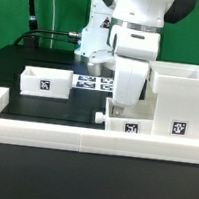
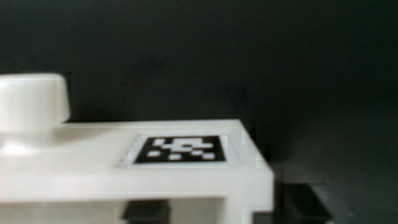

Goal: Assemble drawer

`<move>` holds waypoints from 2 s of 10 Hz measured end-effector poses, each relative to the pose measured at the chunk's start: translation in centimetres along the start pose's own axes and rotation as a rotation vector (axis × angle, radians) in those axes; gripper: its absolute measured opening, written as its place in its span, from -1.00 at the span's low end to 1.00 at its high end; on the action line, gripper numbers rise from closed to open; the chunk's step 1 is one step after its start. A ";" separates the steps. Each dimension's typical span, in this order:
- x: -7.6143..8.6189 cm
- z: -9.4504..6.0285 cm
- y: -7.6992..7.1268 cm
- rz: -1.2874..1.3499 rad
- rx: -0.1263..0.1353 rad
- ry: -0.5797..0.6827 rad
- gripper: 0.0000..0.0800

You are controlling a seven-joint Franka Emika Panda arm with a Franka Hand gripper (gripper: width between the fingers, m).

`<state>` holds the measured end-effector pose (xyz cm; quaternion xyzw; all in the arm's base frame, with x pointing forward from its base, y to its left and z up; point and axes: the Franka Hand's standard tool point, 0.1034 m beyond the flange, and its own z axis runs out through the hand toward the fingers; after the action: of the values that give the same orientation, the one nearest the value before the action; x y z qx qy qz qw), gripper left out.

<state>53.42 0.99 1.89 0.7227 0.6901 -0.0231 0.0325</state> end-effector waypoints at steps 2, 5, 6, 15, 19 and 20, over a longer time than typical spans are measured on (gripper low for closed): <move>0.1 -1.1 0.4 0.010 -0.008 0.000 0.51; -1.9 -3.9 1.3 0.002 -0.030 -0.007 0.61; -3.5 -3.8 1.1 -0.020 -0.025 -0.011 0.61; -10.1 -0.2 0.4 -0.056 0.021 0.146 0.62; -6.1 0.5 0.3 -0.027 0.046 0.182 0.62; -4.9 0.6 0.3 -0.012 0.052 0.187 0.62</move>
Offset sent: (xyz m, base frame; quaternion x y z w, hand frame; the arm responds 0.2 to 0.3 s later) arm -0.0040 -0.0176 0.0424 -0.0034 -0.0358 -0.0190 0.9992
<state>53.46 -3.96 1.71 0.7182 0.6934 0.0265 -0.0509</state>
